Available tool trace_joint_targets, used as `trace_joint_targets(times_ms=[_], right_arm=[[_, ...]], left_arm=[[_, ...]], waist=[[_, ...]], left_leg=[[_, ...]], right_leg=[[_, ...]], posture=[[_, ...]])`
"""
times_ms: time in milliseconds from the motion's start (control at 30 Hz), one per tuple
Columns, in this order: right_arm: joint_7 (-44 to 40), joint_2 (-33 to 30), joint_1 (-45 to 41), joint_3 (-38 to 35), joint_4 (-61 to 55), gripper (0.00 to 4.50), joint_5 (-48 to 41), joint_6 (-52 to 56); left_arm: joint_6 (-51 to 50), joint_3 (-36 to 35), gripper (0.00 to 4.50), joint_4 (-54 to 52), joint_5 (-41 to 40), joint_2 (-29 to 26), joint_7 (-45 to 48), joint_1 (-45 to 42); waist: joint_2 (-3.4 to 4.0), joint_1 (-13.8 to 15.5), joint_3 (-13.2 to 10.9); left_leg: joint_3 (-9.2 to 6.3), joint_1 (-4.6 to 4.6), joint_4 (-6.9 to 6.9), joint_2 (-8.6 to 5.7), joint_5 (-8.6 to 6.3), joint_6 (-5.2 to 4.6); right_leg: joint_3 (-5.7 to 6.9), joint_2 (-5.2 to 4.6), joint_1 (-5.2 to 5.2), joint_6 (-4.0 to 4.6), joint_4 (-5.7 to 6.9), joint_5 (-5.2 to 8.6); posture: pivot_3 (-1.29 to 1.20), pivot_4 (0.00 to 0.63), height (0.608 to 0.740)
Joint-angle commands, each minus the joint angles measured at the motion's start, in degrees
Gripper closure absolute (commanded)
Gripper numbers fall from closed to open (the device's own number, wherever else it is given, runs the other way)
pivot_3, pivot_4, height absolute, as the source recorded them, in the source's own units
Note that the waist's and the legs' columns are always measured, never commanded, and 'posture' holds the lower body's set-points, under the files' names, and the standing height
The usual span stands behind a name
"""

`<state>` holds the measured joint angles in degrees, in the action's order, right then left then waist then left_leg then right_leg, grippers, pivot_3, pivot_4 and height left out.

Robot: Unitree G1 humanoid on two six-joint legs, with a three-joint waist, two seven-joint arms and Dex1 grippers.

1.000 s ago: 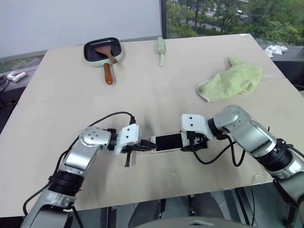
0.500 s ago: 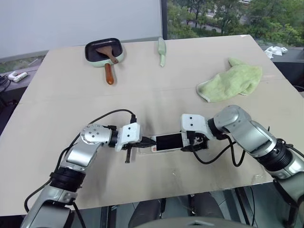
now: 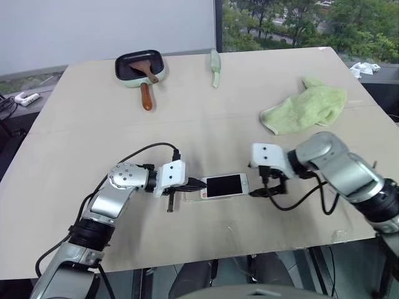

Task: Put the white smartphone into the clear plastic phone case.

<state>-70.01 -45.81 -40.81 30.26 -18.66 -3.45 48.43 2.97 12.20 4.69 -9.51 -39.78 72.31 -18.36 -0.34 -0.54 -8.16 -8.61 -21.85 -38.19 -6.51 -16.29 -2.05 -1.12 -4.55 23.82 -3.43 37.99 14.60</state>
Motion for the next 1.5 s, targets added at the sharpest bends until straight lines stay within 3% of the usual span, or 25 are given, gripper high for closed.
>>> trace_joint_targets(times_ms=[33,167,200,233,467,600,1500], right_arm=[[-0.69,-0.59,-0.53,-1.29,-1.23,1.73,-0.93,-1.11],[0.53,-0.27,0.16,-0.07,-0.54,3.85,0.34,-1.94],[0.79,-0.15,0.24,0.03,-0.4,4.29,0.52,-2.04],[1.03,-0.03,0.27,0.07,-0.28,4.45,0.65,-2.07],[1.24,0.39,0.42,0.56,0.59,4.45,1.09,-3.2],[1.15,0.64,0.35,0.86,1.44,4.45,1.37,-4.24],[0.98,2.7,-0.48,3.18,0.09,4.45,3.1,-2.34]], left_arm=[[-0.25,2.08,4.5,1.66,2.58,0.03,-0.31,0.93],[-0.05,-1.6,4.5,-2.34,-2.33,1.16,-0.87,0.72],[-0.85,-3.01,4.5,-3.73,-4.03,1.3,-1.17,0.54],[-1.79,-4.53,4.5,-5.24,-5.46,0.85,-1.43,0.46],[-3.62,-13.01,4.5,-7.25,-6.85,-11.05,0.86,7.25],[-3.59,-14.54,4.5,-6.0,-7.37,-13.58,2.32,10.99],[-0.19,-7.5,4.5,-2.1,-1.55,-4.87,-2.19,9.79]], waist=[[0.0,-0.05,0.0],[0.0,-0.06,0.0],[-0.02,-0.02,-0.02],[-0.05,-0.01,-0.04],[-0.01,-0.84,-0.09],[0.0,-0.33,-0.11],[0.0,0.72,-0.11]], left_leg=[[0.0,0.01,0.0,0.0,0.0,0.0],[0.0,-0.01,-0.01,0.0,0.0,0.0],[0.0,-0.02,-0.01,0.0,0.0,0.0],[-0.03,-0.07,-0.01,0.0,0.0,0.0],[0.02,-0.16,0.13,0.02,0.0,0.01],[0.03,-0.18,0.12,0.01,0.0,0.0],[-0.09,-0.17,-0.01,-0.03,-0.01,0.0]], right_leg=[[0.0,0.0,0.0,0.0,0.01,0.0],[-0.01,0.0,0.0,0.0,0.0,0.0],[0.0,-0.01,0.0,0.0,-0.01,0.0],[0.02,-0.01,0.02,0.0,-0.02,0.0],[-0.08,0.02,0.28,0.01,-0.02,0.0],[-0.07,0.01,0.27,0.01,-0.06,0.0],[0.07,-0.02,0.19,0.0,-0.03,0.0]], posture=[[0.0,0.15,0.74],[0.0,0.15,0.74],[0.0,0.15,0.74],[0.0,0.15,0.74],[0.0,0.15,0.74],[0.0,0.15,0.74],[0.0,0.15,0.74]])
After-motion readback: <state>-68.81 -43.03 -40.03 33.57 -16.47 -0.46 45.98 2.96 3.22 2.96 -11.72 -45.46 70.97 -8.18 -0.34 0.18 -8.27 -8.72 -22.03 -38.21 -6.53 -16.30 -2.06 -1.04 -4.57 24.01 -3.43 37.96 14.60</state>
